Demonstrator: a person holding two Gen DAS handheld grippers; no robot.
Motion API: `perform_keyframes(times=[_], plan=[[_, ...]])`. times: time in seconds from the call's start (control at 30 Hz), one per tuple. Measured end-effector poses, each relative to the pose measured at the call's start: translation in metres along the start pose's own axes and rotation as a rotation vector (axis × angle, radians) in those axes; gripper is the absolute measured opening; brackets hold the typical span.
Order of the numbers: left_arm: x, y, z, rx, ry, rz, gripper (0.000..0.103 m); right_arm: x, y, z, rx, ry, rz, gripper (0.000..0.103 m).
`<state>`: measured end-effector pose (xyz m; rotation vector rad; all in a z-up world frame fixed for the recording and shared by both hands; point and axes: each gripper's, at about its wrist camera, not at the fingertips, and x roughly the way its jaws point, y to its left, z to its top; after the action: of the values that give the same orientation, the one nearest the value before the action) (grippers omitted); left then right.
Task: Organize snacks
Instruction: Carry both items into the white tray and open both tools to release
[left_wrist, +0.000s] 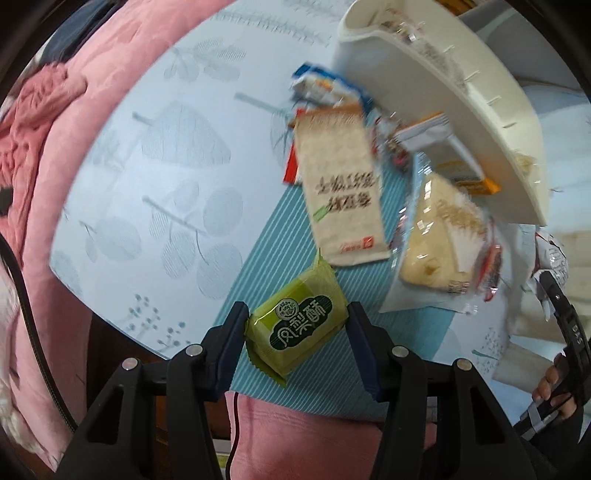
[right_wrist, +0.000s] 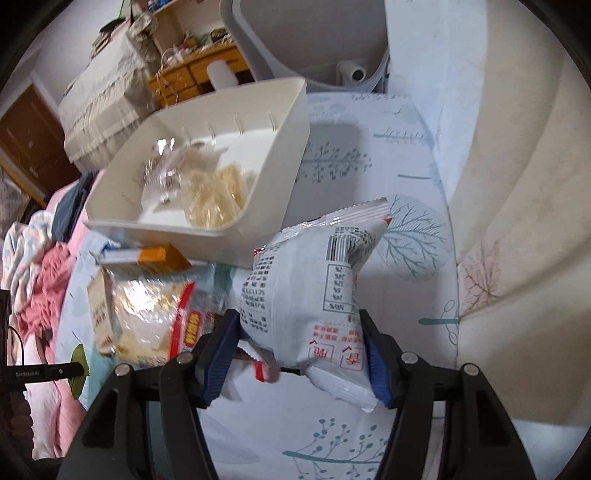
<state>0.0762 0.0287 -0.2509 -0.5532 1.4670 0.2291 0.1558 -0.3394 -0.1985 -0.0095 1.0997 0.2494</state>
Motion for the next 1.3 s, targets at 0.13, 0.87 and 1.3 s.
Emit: perform_keyframes(times=[0.13, 0.87, 1.3], plan=[[-0.022, -0.003, 0.017, 0.064, -0.018, -0.003, 0.053, -0.012, 0.008, 0.004, 0.031, -0.045, -0.016, 0.063], [-0.143, -0.076, 0.131, 0.437, -0.153, -0.06, 0.053, -0.056, 0.072, 0.048, 0.121, -0.272, -0.019, 0.06], [-0.134, -0.107, 0.199, 0.516, -0.221, -0.157, 0.053, -0.04, 0.112, 0.082, 0.12, -0.311, 0.024, 0.06]])
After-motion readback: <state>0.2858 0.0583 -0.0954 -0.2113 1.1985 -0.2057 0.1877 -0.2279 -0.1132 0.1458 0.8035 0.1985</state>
